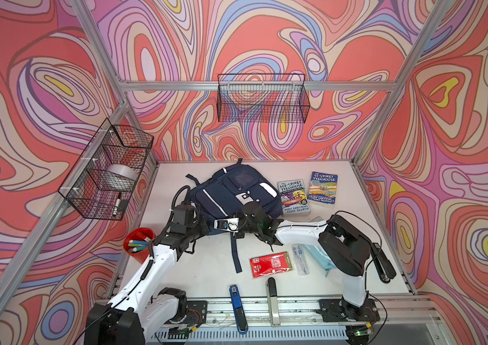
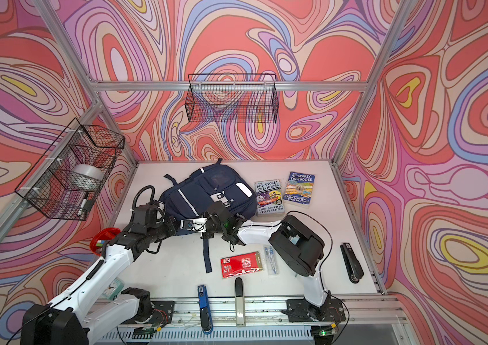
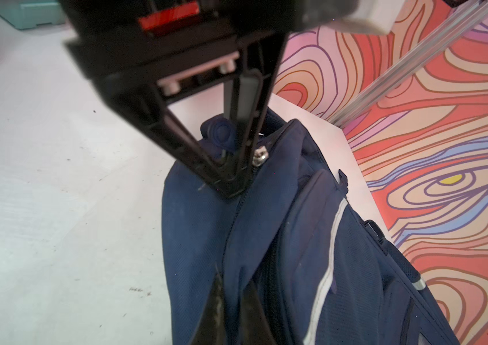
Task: Pack books, pencil case, and school supplies into a backpack
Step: Unzip the student bag at the center of the table.
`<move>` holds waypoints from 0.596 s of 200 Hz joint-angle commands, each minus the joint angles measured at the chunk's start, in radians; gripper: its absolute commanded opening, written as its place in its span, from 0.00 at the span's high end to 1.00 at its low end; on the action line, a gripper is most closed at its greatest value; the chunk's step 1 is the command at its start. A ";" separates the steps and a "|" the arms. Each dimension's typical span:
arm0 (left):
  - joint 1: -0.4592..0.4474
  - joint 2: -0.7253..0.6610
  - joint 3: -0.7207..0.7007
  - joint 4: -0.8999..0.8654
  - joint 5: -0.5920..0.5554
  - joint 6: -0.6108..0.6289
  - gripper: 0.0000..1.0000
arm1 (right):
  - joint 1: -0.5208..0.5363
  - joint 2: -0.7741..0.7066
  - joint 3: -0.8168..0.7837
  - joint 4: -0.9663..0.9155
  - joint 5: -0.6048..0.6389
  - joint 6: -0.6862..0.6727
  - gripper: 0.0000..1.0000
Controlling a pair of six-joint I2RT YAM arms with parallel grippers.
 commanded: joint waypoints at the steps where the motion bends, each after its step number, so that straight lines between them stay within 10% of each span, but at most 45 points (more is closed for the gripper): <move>1: 0.066 0.039 0.085 0.124 -0.177 0.016 1.00 | 0.007 -0.066 -0.044 -0.164 -0.115 -0.087 1.00; 119: 0.158 -0.013 0.030 0.131 -0.080 0.013 1.00 | -0.091 -0.207 -0.168 -0.147 -0.140 -0.099 1.00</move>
